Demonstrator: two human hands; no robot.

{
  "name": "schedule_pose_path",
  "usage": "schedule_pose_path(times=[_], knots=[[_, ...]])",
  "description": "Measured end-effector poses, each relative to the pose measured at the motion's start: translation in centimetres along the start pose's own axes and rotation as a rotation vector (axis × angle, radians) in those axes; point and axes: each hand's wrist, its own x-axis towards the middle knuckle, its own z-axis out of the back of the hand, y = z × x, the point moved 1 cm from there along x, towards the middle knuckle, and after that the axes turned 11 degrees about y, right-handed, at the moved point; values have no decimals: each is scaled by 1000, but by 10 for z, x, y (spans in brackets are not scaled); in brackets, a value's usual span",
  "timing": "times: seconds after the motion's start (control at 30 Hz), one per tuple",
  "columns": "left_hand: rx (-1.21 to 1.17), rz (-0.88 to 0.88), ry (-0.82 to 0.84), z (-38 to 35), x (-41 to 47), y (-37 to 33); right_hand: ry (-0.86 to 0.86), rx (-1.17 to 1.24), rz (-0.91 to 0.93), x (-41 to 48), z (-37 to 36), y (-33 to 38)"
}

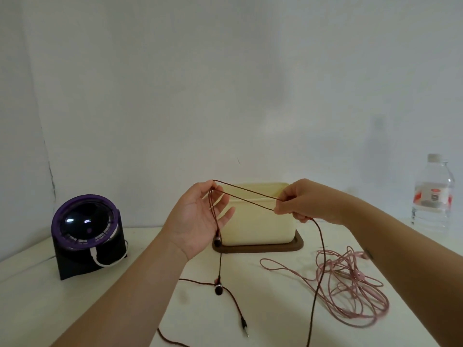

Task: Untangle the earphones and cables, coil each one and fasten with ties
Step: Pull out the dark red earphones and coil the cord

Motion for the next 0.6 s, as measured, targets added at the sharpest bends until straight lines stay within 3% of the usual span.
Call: schedule_pose_path(times=[0.2,0.3,0.43,0.6], knots=[[50,2,-125,14,1,-2,-258,-421,-142,13,1,-26],[151,46,-152,17,0,-2,-264,-539,-205,14,0,-32],[193,88,-198,17,-2,2,-110,-700,-247,14,-9,-26],[238,191,-206,11,-4,9,216,-440,-89,1,-20,-2]])
